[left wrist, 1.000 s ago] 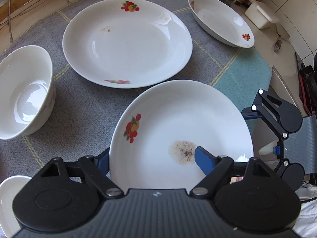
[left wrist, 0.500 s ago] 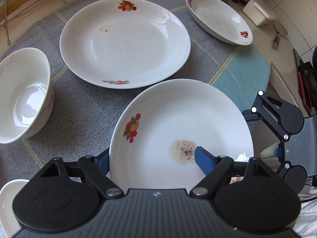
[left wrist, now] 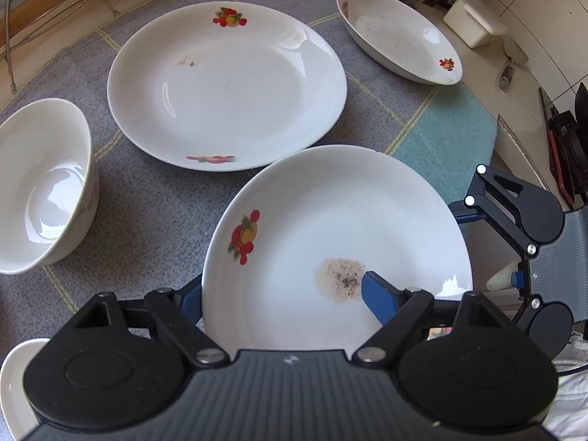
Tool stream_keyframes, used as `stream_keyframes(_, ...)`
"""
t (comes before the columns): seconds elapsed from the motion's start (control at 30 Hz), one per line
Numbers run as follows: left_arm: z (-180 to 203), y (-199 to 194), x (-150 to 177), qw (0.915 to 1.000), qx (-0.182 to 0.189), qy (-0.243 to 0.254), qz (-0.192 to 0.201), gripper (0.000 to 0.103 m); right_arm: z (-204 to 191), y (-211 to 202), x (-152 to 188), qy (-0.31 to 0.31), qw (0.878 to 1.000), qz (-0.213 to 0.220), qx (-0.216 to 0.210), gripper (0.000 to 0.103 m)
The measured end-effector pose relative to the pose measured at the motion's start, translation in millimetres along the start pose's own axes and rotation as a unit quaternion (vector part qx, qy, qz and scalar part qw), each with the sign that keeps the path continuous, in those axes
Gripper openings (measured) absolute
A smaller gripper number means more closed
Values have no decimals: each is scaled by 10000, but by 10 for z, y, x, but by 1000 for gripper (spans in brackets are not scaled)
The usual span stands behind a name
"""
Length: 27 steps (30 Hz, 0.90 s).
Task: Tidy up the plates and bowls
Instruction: 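Grip the stained plate's rim with the left tool and lift it, then carry the stained plate with the left tool onto the placed white plate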
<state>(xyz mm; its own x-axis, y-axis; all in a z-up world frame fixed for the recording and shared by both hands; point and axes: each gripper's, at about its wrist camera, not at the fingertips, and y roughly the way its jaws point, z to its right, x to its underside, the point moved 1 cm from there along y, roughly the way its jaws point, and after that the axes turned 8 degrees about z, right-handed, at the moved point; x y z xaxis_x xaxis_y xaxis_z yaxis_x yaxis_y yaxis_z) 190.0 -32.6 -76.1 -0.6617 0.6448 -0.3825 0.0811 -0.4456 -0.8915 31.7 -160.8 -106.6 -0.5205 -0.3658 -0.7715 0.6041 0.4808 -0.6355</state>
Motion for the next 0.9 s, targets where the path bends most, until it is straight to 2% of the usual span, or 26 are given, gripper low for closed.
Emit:
stream_keyframes(0.5, 96, -161, -92, 9995, 56, -278, 137, 85, 166, -188, -93, -181, 9995, -36, -261, 103)
stream_keyframes(0.9, 339, -110, -528, 9995, 53, -173, 262, 85, 535, -406, -101, -184, 9997, 25, -152, 103)
